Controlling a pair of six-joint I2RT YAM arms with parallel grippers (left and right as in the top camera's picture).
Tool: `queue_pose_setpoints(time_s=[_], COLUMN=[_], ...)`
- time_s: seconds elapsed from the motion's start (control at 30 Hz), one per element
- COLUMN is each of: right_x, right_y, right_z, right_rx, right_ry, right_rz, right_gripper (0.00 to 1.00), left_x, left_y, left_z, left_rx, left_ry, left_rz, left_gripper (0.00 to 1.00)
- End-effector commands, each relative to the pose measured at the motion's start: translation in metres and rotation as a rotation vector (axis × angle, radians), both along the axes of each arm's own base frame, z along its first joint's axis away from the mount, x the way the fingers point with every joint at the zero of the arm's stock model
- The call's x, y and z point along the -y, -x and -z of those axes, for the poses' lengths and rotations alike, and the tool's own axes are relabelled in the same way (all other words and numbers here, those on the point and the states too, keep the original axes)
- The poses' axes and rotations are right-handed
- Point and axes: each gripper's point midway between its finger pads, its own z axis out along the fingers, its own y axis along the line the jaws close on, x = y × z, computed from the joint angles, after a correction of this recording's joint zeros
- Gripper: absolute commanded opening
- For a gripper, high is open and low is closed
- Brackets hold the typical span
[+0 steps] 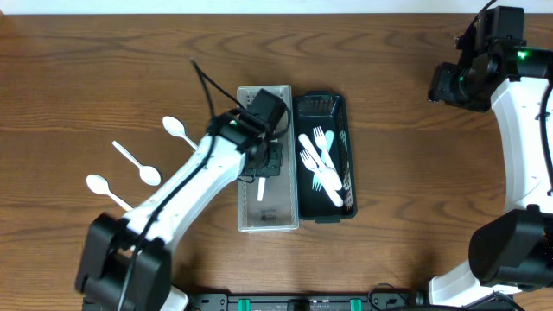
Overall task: Pack container
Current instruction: 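Carry the white spoon with the left gripper into the clear basket, then release the spoon in the clear basket and lift the left gripper, then move the left gripper to the next white spoon and grasp it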
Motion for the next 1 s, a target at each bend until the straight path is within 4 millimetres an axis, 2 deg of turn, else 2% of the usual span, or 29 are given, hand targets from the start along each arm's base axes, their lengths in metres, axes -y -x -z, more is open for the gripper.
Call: queue_pose_setpoints(time_s=[0.0,0.03,0.1,0.17,0.2,0.27,0.4,0.5,0.6,0.7,0.8,0.87,0.97], right_x=[0.001,0.001,0.001,0.001,0.001,0.001,0.001,0.001,0.001,0.001,0.001,0.0,0.0], right_y=[0.002,0.002,0.002,0.002,0.002,0.001,0.001,0.001,0.001,0.001,0.001,0.0,0.0], right_z=[0.003,0.003,0.003,0.003,0.003,0.003,0.003,0.003,0.003,0.003,0.003,0.003,0.003], right_rx=[-0.012,-0.012,-0.012,-0.011,-0.011,-0.009,-0.009,-0.009,-0.009,-0.008,-0.007,-0.007,-0.007], right_ry=[0.001,0.001,0.004,0.004,0.004,0.005,0.005,0.009,0.009,0.009,0.009,0.009,0.009], right_rz=[-0.011,-0.012,-0.018,-0.018,-0.018,-0.018,-0.019,-0.028,-0.028,-0.028,-0.03,-0.03,-0.03], right_gripper=[0.56,0.57,0.57,0.57,0.57,0.57,0.57,0.58,0.57,0.58,0.58,0.58,0.58], left_x=[-0.002,-0.002,-0.002,-0.001,-0.001,-0.004,-0.015,-0.052,-0.102,-0.154,-0.196,-0.209,-0.212], left_y=[-0.001,-0.001,-0.002,-0.004,-0.007,-0.014,-0.034,-0.058,-0.082,-0.099,-0.106,-0.109,-0.111], left_z=[0.002,0.001,-0.003,-0.01,-0.014,-0.03,-0.074,-0.11,-0.129,-0.121,-0.09,-0.064,-0.025], left_rx=[0.007,0.011,0.021,0.043,0.061,0.116,0.244,0.358,0.434,0.426,0.34,0.266,0.152], left_ry=[-0.02,-0.018,-0.015,-0.007,-0.008,-0.013,0.013,-0.003,-0.019,-0.022,-0.035,-0.034,-0.02], left_rz=[0.011,0.011,0.019,0.04,0.052,0.048,0.04,-0.104,-0.303,-0.514,-0.709,-0.762,-0.78], left_gripper=[0.07,0.09,0.38,0.58,0.65,0.73,0.75,0.78,0.84,0.85,0.88,0.91,0.93])
